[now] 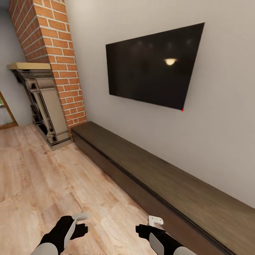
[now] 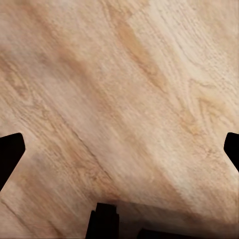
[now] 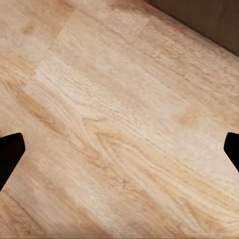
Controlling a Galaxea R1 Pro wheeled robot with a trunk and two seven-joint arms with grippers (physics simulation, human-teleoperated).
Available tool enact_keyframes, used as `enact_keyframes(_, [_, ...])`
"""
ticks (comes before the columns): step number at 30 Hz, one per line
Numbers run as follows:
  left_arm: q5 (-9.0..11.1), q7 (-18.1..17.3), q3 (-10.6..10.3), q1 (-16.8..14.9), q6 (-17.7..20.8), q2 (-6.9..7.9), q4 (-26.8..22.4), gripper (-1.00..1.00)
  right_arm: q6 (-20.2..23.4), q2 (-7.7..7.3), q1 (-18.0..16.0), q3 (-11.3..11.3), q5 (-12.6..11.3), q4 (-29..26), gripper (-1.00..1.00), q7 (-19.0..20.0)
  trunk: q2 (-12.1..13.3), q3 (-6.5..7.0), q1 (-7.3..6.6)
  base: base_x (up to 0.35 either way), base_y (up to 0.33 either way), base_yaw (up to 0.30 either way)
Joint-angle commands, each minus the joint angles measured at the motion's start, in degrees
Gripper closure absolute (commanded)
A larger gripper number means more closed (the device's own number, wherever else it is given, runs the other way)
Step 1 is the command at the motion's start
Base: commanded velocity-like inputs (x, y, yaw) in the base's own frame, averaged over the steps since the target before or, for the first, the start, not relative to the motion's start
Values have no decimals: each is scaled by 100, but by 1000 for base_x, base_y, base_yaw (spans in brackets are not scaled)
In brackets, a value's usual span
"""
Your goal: Place each of the two pumpkins and all three candles from the living room inside a cabinet in the living room (use any cabinet), then make sure every cabinet is closed, and position the cauldron so it is next to a table in the living room.
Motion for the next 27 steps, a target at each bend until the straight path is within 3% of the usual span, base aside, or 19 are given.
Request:
enact_keyframes(1, [-1, 0, 0, 0, 0, 0, 0, -100, 0, 0, 0, 0, 0, 0, -100, -8, 42, 18, -23, 0, 0, 286])
enact_keyframes(27, [4, 0, 0, 0, 8, 12, 0, -100, 0, 0, 0, 9, 12, -1, -100, -28, 1084, 485, -594, 0, 0, 290])
